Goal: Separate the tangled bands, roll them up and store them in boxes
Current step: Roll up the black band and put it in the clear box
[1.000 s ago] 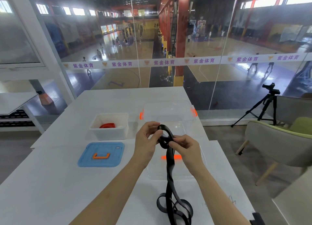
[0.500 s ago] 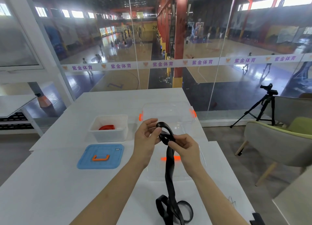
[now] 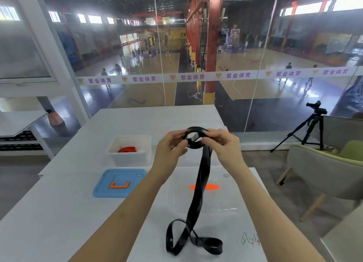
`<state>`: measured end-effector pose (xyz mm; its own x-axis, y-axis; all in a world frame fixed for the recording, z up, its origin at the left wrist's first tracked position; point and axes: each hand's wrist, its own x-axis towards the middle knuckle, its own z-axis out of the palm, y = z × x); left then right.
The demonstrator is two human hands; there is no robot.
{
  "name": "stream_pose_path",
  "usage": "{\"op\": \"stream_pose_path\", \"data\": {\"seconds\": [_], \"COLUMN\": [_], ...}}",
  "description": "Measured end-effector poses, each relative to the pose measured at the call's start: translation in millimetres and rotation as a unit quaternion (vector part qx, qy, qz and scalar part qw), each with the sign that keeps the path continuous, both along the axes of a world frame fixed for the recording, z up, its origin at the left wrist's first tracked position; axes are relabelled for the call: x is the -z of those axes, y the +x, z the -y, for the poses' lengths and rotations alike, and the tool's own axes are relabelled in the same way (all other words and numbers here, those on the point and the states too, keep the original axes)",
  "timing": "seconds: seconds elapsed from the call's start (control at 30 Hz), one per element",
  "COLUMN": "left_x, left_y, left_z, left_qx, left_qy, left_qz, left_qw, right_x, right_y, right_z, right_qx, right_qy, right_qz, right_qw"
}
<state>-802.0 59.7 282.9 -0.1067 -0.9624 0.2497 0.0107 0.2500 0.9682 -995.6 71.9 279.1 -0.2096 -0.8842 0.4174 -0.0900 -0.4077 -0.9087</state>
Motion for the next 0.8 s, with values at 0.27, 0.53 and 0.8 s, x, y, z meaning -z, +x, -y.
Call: {"op": "stream_pose_path", "data": {"seconds": [0.27, 0.53, 0.8], "left_x": [-7.1, 0.5, 10.7], "left_y": [8.5, 9.8, 7.6], "left_z": [5.0, -4.4, -10.0], "left_qx": [0.009, 0.026, 0.014], "left_qy": [0.013, 0.021, 0.015], "left_qz": [0.090, 0.046, 0.050], "left_qw": [0.996, 0.998, 0.999], "right_x": [6.5, 29.6, 55.4], "right_y": [-6.4, 3.0, 3.0], "right_z": [-6.7, -29.9, -39.9], "right_qx": [-0.029, -0.057, -0.037], "right_qy": [0.005, 0.064, 0.095], "right_qz": [-0.144, 0.003, 0.034], "right_qw": [0.989, 0.996, 0.994]}}
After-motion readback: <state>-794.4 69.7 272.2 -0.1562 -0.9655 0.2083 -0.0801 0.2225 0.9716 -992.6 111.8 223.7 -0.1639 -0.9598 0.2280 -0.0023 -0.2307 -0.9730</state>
